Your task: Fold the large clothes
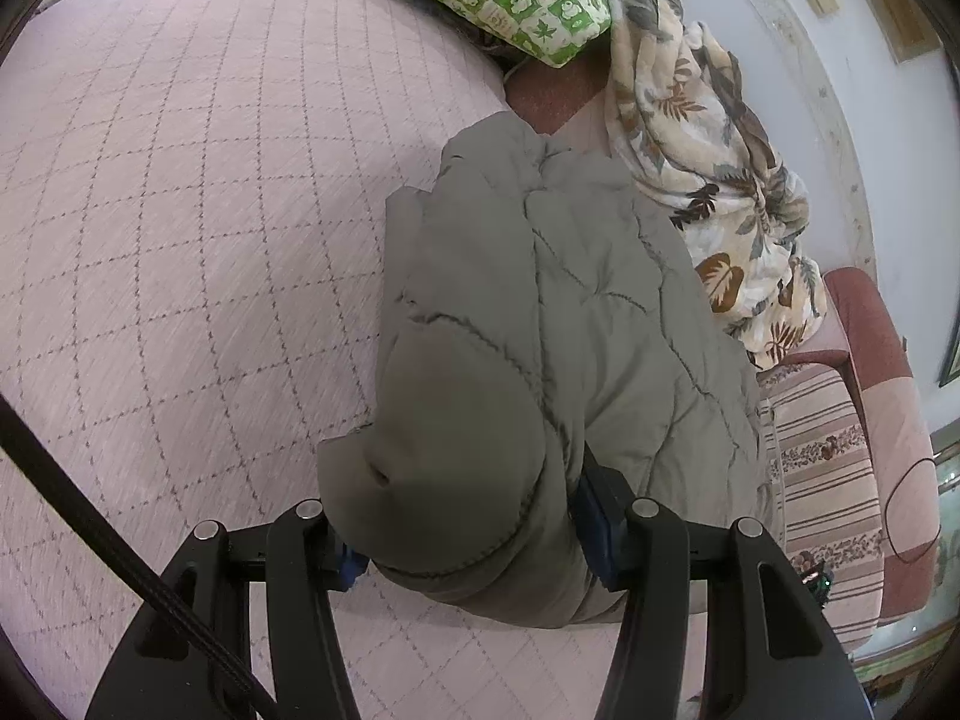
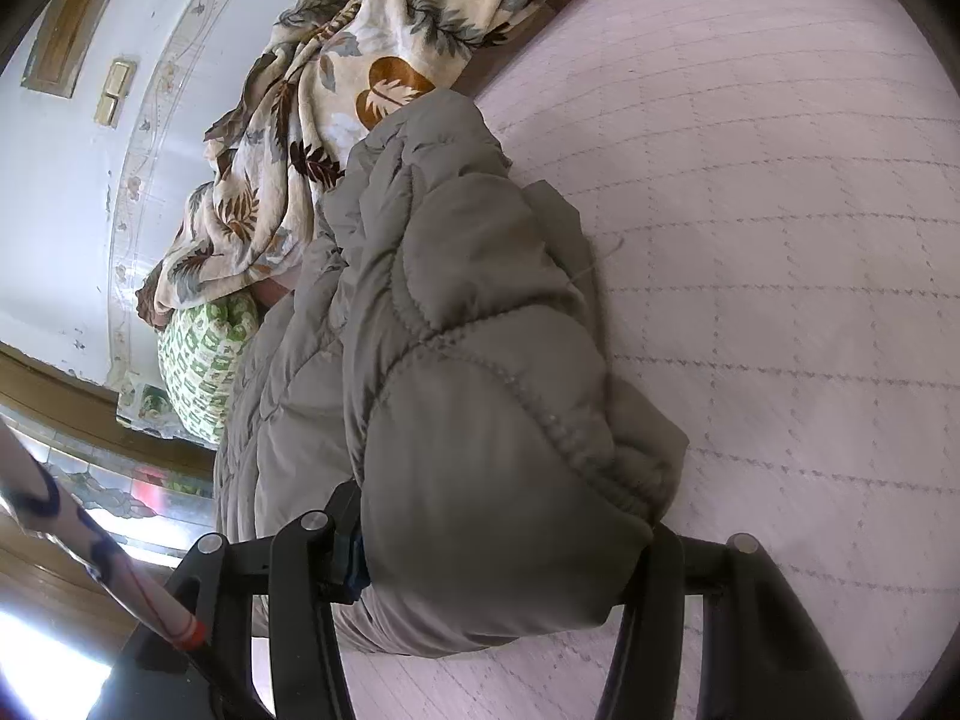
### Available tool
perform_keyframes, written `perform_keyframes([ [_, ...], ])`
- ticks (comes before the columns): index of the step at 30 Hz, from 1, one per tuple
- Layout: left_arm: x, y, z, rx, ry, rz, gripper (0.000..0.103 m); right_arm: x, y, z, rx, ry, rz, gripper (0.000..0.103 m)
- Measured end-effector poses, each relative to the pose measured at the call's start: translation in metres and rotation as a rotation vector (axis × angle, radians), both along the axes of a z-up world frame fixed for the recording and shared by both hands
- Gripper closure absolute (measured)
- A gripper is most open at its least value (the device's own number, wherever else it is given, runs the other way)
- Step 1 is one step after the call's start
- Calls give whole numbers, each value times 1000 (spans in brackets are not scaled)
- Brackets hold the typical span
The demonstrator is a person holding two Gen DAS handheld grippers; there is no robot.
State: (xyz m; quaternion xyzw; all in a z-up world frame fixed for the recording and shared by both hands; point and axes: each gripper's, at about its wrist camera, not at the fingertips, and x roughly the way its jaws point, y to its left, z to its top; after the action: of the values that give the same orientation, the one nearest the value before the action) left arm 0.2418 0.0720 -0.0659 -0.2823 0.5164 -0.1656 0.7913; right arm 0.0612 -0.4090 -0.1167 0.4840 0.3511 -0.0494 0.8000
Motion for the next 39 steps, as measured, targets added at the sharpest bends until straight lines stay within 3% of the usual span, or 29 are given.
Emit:
perform_keyframes([
  [6, -2, 2, -2, 4, 14, 16, 44, -1, -1, 0, -14, 7, 5, 45],
  [8, -2, 5, -4, -13, 32, 25, 41, 0, 0, 2, -39, 17, 1, 42],
  [10, -5, 9, -1, -23, 45, 35, 40, -1, 1, 4, -71, 35, -15, 32],
  [18, -29, 28, 19, 15, 20, 69, 37, -19, -7, 17, -100, 49, -68, 22],
  [24, -54, 35, 52, 180, -70, 117, 36, -43, -20, 29, -142, 61, -159, 18],
  [29, -61, 0, 77, 389, -162, 44, 34, -64, -22, 62, -427, 123, -337, 15],
  [33, -51, -31, 75, 441, -173, 2, 34, -50, 7, 80, -572, 74, -243, 15],
  [35, -41, -46, 68, 474, -183, -4, 34, -34, 35, 83, -633, 46, -139, 16],
  [39, -25, -61, 41, 621, -179, 19, 34, -6, 77, 75, -721, 50, -1, 18],
])
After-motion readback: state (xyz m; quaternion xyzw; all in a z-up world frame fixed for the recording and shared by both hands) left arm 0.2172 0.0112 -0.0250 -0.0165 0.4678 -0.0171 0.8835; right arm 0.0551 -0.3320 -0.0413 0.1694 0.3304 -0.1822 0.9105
